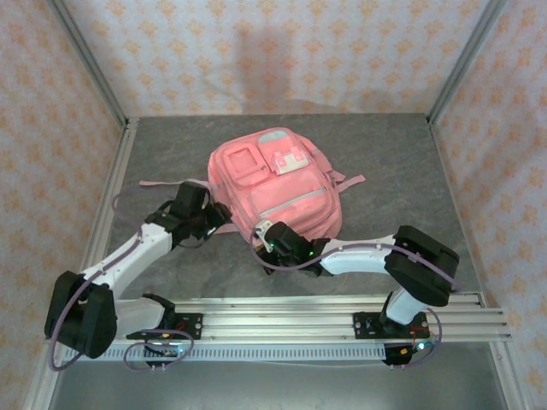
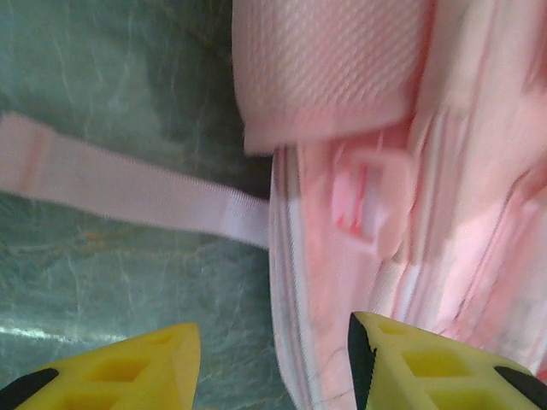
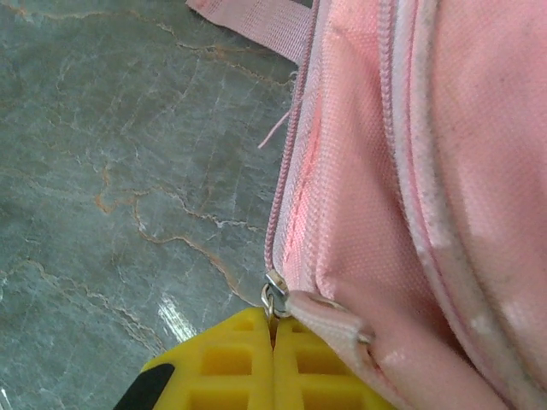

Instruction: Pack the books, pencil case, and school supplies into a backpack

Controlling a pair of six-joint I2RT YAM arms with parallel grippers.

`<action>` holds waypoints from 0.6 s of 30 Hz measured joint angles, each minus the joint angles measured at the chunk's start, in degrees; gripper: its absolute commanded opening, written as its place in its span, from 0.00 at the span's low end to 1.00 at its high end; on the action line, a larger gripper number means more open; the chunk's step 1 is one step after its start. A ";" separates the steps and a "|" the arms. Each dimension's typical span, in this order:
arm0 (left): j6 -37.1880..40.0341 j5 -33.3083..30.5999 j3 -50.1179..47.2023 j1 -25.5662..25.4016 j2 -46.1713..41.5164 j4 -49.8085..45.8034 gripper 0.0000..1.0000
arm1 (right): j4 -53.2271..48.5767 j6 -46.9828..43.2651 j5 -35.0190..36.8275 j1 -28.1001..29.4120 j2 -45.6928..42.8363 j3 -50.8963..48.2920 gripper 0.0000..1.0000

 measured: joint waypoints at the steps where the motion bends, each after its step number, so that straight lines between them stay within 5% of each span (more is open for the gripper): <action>1: -0.11 0.37 -0.94 -0.66 -0.02 1.25 0.48 | 0.28 0.39 0.04 0.00 0.00 -0.13 0.00; 11: -1.42 1.75 -2.89 -5.53 2.75 11.82 0.39 | 2.89 3.72 0.13 -0.09 -1.14 -1.68 0.00; 18: -1.95 1.77 -4.92 -5.66 2.10 13.42 0.42 | 4.11 4.96 0.13 -0.17 -1.42 -2.34 0.00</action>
